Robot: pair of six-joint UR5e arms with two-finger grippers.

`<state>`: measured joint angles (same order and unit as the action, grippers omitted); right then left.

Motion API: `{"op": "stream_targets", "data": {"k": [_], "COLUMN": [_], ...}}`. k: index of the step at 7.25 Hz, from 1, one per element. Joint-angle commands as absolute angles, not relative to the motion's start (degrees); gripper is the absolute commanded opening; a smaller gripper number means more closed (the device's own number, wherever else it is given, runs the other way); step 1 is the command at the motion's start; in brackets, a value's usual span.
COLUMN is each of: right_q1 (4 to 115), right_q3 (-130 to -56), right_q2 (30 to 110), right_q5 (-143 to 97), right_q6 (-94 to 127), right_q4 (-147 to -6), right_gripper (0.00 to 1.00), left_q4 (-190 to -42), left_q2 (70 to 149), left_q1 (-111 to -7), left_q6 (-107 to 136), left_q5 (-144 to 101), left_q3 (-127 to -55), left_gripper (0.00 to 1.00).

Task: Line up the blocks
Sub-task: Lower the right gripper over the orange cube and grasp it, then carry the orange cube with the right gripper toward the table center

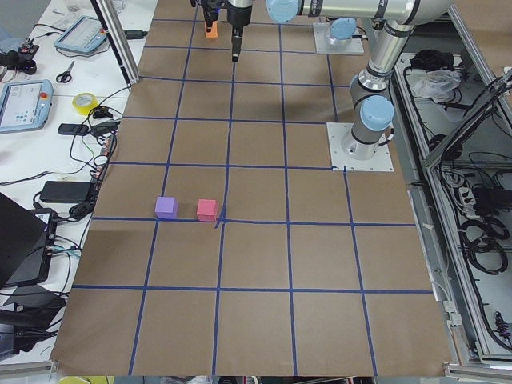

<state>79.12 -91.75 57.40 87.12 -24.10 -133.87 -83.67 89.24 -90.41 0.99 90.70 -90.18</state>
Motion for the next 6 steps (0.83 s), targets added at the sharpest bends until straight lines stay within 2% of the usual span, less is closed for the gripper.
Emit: {"op": "stream_targets", "data": {"k": [1, 4, 6], "right_q1": [81.8, 93.9, 100.9], "right_q3": [-91.1, -90.0, -86.3], "right_q2": [60.9, 61.7, 59.3], "right_q5": [82.9, 83.9, 84.1], "right_q6": [-13.1, 4.1, 14.4], "right_q4": [-132.9, -134.0, -134.1], "right_gripper": [0.0, 0.0, 0.0], "left_q4": [-83.7, -83.5, -83.4], "left_q2": [89.3, 89.4, 89.5], "left_q1": [-90.4, -90.4, -90.4], "left_q6": [1.1, 1.1, 1.0], "left_q5": [90.7, 90.7, 90.8], "left_q3": [-90.2, -90.2, -90.2], "left_gripper": [1.0, 1.0, 1.0]}}
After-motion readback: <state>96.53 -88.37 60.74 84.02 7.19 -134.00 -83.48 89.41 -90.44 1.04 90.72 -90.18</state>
